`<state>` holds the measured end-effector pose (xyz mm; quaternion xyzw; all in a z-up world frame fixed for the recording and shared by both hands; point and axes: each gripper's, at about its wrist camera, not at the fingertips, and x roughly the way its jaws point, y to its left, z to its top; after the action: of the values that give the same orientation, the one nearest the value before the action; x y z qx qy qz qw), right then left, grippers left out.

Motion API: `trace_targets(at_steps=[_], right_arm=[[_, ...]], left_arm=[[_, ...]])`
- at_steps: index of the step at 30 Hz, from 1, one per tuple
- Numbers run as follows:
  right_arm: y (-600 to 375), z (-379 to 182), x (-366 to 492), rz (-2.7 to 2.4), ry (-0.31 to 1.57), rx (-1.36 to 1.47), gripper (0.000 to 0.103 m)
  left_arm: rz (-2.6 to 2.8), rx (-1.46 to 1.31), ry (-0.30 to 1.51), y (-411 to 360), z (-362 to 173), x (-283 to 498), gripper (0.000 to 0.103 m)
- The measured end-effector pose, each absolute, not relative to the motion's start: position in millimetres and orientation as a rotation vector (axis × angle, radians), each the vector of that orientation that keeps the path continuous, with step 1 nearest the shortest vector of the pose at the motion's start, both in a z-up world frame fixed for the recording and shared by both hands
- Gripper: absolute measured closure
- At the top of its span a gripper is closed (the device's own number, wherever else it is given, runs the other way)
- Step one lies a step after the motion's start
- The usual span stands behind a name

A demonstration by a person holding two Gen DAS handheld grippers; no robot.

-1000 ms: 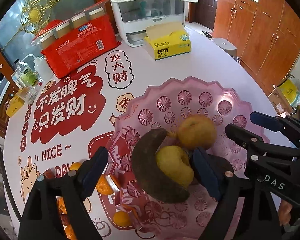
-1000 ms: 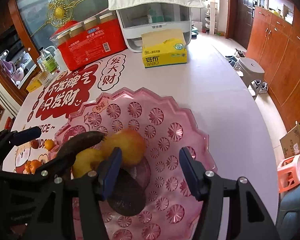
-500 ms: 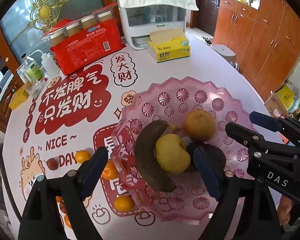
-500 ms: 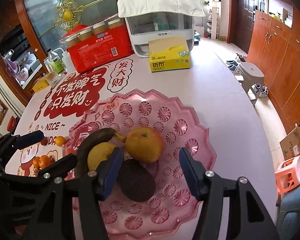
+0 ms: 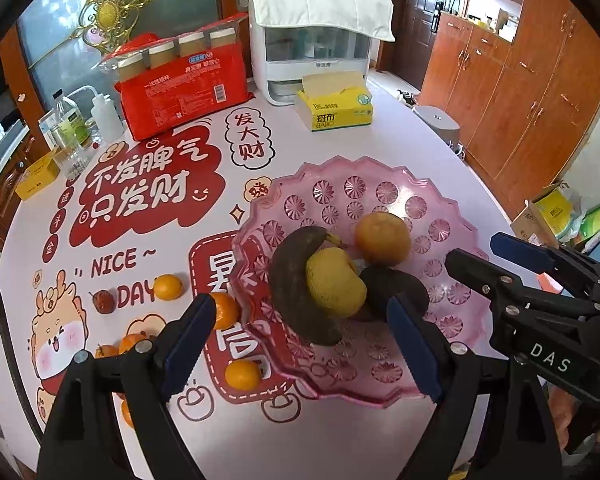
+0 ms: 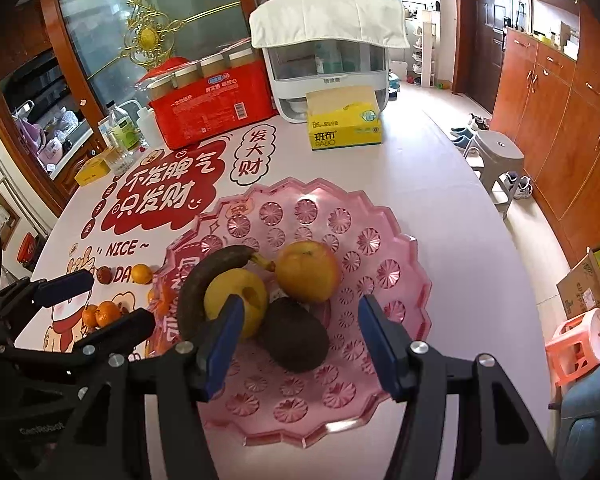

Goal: Organize fruits
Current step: 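Lower the banana and apple into the bowl and open both tools, then withdraw both tools from the bowl toward the remaining mandarins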

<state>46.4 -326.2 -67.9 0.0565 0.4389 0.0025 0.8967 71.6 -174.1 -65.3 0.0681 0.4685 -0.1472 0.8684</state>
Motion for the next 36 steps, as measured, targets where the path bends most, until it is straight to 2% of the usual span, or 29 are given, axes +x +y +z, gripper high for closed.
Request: trace_targets(at_steps=[14,27,36], right_arm=[[-271.0,-41.1,18.7,0.035,0.855,0.082,0.043],[-180.2,-21.7,11.5,0.09,0.805,0.04,0.043],[-125.7,-32.8,22.9,0.101,0.834,0.022,0.043]], left_arm=[[-0.263,0.095,0.911,-107.7,-35.2,43.4,0.016],[-0.1,0.083,0.834,27.4,9.2,34.4,0.016],[-0.052,0.048,0.909,104.2,-11.4,56.0,0.016]])
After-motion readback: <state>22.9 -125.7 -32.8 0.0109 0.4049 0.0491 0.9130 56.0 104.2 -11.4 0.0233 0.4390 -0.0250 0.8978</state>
